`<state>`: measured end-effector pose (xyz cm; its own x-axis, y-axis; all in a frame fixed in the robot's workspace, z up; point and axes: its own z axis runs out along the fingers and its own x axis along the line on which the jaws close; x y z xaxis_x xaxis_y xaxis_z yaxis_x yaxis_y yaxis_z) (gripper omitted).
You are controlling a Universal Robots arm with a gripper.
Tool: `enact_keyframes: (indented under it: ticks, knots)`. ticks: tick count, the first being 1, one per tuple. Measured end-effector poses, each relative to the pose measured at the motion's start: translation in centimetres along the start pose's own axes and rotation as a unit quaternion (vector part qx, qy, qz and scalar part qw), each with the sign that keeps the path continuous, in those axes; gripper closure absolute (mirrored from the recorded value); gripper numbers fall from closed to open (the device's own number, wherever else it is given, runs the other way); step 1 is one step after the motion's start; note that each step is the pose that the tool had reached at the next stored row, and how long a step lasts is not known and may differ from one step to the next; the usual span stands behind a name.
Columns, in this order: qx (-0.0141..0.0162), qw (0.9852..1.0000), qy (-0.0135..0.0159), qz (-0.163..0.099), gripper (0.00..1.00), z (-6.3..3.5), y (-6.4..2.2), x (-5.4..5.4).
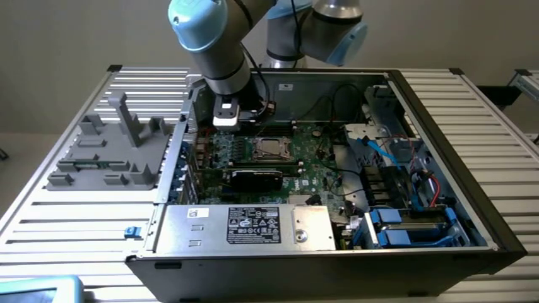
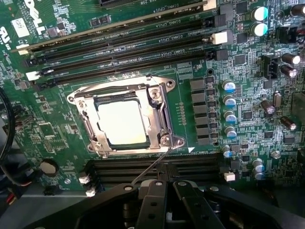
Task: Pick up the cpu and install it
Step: 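Install the first cpu locking lever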
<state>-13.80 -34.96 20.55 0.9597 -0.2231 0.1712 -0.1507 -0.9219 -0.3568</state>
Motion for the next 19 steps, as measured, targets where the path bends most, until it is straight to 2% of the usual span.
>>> enact_keyframes:
  ticks: [3, 7, 11, 14, 19]
  knots:
    - [0.0031, 1.0, 0.0001, 0.0, 0.89, 0.05, 0.04, -0.09]
    - [0.0108, 0.9999, 0.0006, 0.001, 0.89, -0.02, 0.24, -0.08]
    - [0.0131, 0.9999, 0.0011, 0.002, 0.89, -0.06, 0.38, -0.04]
    - [0.0162, 0.9999, 0.0043, 0.001, 0.89, 0.04, 0.42, -0.05]
    - [0.017, 0.9998, 0.0051, 0.001, 0.89, 0.23, 0.51, -0.11]
